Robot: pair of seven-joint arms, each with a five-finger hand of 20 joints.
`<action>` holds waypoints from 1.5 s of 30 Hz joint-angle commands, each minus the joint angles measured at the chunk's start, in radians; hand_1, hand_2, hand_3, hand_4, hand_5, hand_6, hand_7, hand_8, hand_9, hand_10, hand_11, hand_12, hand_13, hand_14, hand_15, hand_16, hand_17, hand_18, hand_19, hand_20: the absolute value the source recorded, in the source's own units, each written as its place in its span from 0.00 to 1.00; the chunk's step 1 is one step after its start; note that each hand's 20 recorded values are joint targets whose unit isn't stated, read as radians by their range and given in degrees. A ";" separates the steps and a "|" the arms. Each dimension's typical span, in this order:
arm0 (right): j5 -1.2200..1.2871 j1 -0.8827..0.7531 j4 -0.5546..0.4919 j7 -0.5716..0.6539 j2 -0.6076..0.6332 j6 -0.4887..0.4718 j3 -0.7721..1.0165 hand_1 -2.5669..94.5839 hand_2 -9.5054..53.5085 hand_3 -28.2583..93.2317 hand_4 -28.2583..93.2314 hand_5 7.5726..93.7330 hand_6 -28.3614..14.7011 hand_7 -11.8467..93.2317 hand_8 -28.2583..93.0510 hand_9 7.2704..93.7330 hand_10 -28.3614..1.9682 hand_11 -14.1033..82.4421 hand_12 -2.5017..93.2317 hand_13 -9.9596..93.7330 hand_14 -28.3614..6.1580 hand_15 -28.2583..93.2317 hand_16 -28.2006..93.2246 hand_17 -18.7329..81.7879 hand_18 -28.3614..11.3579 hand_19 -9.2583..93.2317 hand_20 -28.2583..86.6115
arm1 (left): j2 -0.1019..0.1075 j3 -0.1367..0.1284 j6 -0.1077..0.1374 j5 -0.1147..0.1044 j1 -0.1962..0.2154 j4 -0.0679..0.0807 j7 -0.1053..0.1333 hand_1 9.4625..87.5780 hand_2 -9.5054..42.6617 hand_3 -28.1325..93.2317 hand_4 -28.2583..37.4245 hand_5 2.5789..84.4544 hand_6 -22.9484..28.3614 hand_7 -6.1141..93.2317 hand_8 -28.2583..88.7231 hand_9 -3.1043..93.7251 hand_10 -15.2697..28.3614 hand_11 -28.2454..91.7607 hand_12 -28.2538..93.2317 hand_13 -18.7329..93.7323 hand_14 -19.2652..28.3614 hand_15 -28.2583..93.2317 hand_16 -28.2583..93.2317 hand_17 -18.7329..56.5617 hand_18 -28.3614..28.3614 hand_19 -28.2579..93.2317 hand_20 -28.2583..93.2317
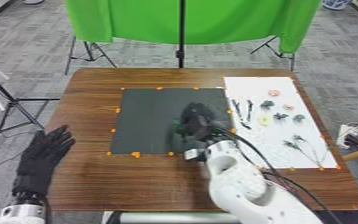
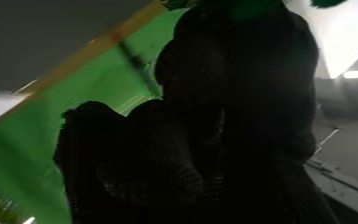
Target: Arrange flowers
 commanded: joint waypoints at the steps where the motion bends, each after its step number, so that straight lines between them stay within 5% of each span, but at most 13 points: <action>1: 0.043 0.151 0.075 -0.002 -0.111 0.001 -0.095 0.93 0.00 0.00 0.75 0.88 0.59 0.46 0.41 0.94 0.54 0.61 0.38 1.00 0.78 0.78 0.45 0.93 0.50 1.00 0.73 | -0.006 0.014 -0.030 0.006 0.022 0.013 0.011 0.14 0.58 0.69 0.00 0.51 0.59 0.12 0.20 0.44 0.68 0.36 0.31 0.42 0.80 0.44 0.21 0.27 0.78 0.41 0.38; 5: 0.068 0.191 0.149 -0.005 -0.140 0.021 -0.147 0.93 0.00 0.00 0.74 0.87 0.59 0.46 0.40 0.94 0.54 0.62 0.38 1.00 0.78 0.78 0.46 0.93 0.49 1.00 0.74 | -0.008 0.034 -0.031 0.007 0.010 0.023 0.018 0.12 0.58 0.70 0.00 0.51 0.59 0.12 0.20 0.44 0.68 0.36 0.31 0.42 0.80 0.44 0.21 0.27 0.78 0.41 0.38; 7: 0.100 0.201 0.176 0.016 -0.148 0.056 -0.160 0.93 0.00 0.00 0.74 0.87 0.59 0.46 0.40 0.94 0.54 0.62 0.38 1.00 0.78 0.78 0.46 0.93 0.50 1.00 0.74 | 0.011 0.051 -0.042 0.006 -0.021 0.039 0.005 0.12 0.58 0.71 0.00 0.51 0.59 0.12 0.20 0.44 0.68 0.36 0.31 0.42 0.80 0.44 0.21 0.27 0.78 0.41 0.38; 17: 0.147 0.207 0.283 0.053 -0.183 0.106 -0.155 0.93 0.00 0.00 0.68 0.87 0.60 0.45 0.39 0.94 0.53 0.59 0.36 1.00 0.77 0.75 0.46 0.92 0.52 1.00 0.69 | 0.032 0.107 -0.077 0.013 -0.074 0.064 -0.023 0.11 0.57 0.72 0.00 0.51 0.59 0.12 0.20 0.44 0.67 0.36 0.31 0.42 0.80 0.44 0.21 0.27 0.77 0.41 0.38; 22: 0.197 0.210 0.293 0.060 -0.187 0.095 -0.154 0.88 0.00 0.00 0.58 0.87 0.57 0.37 0.38 0.94 0.49 0.55 0.29 1.00 0.75 0.70 0.47 0.91 0.54 1.00 0.62 | 0.035 0.116 -0.102 0.021 -0.090 0.071 -0.033 0.11 0.50 0.73 0.00 0.50 0.60 0.12 0.20 0.43 0.67 0.36 0.31 0.41 0.79 0.44 0.21 0.26 0.77 0.40 0.38; 26: 0.202 0.209 0.289 0.057 -0.186 0.072 -0.158 0.79 0.00 0.02 0.62 0.87 0.57 0.34 0.34 0.94 0.47 0.54 0.28 1.00 0.74 0.68 0.47 0.91 0.55 1.00 0.59 | 0.034 0.118 -0.115 0.024 -0.094 0.072 -0.041 0.11 0.46 0.74 0.00 0.50 0.60 0.11 0.20 0.43 0.67 0.36 0.31 0.41 0.79 0.44 0.21 0.26 0.77 0.40 0.38; 28: 0.205 0.207 0.285 0.058 -0.183 0.069 -0.161 0.50 0.00 0.65 0.16 0.86 0.57 0.35 0.28 0.93 0.47 0.53 0.28 1.00 0.74 0.68 0.47 0.91 0.55 0.99 0.58 | 0.035 0.117 -0.120 0.024 -0.095 0.073 -0.042 0.11 0.44 0.74 0.00 0.49 0.61 0.11 0.20 0.42 0.67 0.36 0.31 0.41 0.79 0.44 0.21 0.26 0.77 0.40 0.38; 29: 0.204 0.204 0.282 0.057 -0.183 0.057 -0.159 0.46 0.00 0.72 0.10 0.87 0.57 0.35 0.25 0.93 0.47 0.53 0.27 1.00 0.74 0.67 0.47 0.91 0.55 1.00 0.58 | 0.031 0.115 -0.119 0.026 -0.090 0.070 -0.043 0.11 0.43 0.74 0.00 0.49 0.61 0.11 0.20 0.42 0.67 0.36 0.31 0.41 0.79 0.44 0.21 0.26 0.77 0.40 0.38; 31: 0.209 0.204 0.277 0.055 -0.179 0.044 -0.158 0.44 0.00 0.76 0.07 0.87 0.57 0.35 0.18 0.93 0.46 0.52 0.27 1.00 0.74 0.67 0.48 0.90 0.55 1.00 0.57 | 0.032 0.115 -0.120 0.027 -0.091 0.071 -0.040 0.12 0.42 0.75 0.00 0.49 0.61 0.11 0.20 0.42 0.67 0.35 0.31 0.41 0.79 0.44 0.21 0.26 0.77 0.40 0.38; 39: 0.085 0.182 0.241 0.025 -0.146 -0.038 -0.147 0.30 0.00 0.77 0.13 0.85 0.56 0.31 0.17 0.92 0.45 0.52 0.28 1.00 0.70 0.66 0.49 0.89 0.51 1.00 0.58 | 0.016 0.102 -0.119 0.030 -0.064 0.057 -0.039 0.12 0.38 0.75 0.00 0.49 0.61 0.11 0.20 0.42 0.67 0.35 0.32 0.40 0.79 0.44 0.21 0.25 0.77 0.39 0.38; 45: -0.042 0.182 0.223 0.026 -0.110 -0.089 -0.162 0.23 0.14 0.78 0.14 0.83 0.55 0.27 0.17 0.92 0.44 0.55 0.30 1.00 0.68 0.68 0.50 0.89 0.47 1.00 0.63 | 0.018 0.099 -0.115 0.029 -0.062 0.054 -0.041 0.13 0.38 0.75 0.00 0.49 0.61 0.11 0.20 0.41 0.67 0.35 0.32 0.40 0.79 0.44 0.21 0.25 0.77 0.39 0.39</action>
